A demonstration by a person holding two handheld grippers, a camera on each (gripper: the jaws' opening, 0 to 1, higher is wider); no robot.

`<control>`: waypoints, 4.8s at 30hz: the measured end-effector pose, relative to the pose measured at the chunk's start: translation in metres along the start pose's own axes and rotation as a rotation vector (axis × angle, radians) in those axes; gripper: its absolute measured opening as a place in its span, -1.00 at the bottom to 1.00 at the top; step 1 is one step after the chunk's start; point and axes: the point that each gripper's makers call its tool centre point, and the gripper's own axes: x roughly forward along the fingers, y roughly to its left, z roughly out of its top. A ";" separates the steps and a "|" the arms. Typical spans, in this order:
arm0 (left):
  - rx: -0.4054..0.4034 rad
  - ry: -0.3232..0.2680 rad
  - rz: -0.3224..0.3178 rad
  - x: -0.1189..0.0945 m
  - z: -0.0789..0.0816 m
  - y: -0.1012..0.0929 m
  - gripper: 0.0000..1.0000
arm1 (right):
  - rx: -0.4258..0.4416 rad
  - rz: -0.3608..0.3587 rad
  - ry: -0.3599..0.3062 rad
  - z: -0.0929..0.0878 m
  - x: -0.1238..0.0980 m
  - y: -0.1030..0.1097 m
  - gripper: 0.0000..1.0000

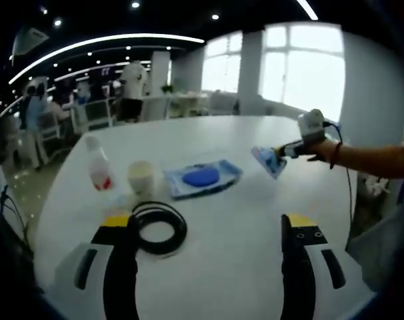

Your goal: Arrange the tabletop items into an orderly group along one side of the table until the central work area is clear of visible clutter.

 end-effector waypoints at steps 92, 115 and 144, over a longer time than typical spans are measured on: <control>0.049 0.033 -0.012 0.002 -0.004 -0.004 0.98 | 0.188 -0.022 -0.029 0.023 0.047 -0.017 0.64; 0.093 0.013 -0.047 -0.010 0.008 -0.009 0.99 | 0.180 0.297 -0.114 0.042 -0.010 0.107 0.89; 0.030 0.058 -0.031 -0.028 -0.003 -0.005 0.99 | -0.206 0.720 -0.198 0.045 -0.053 0.295 0.95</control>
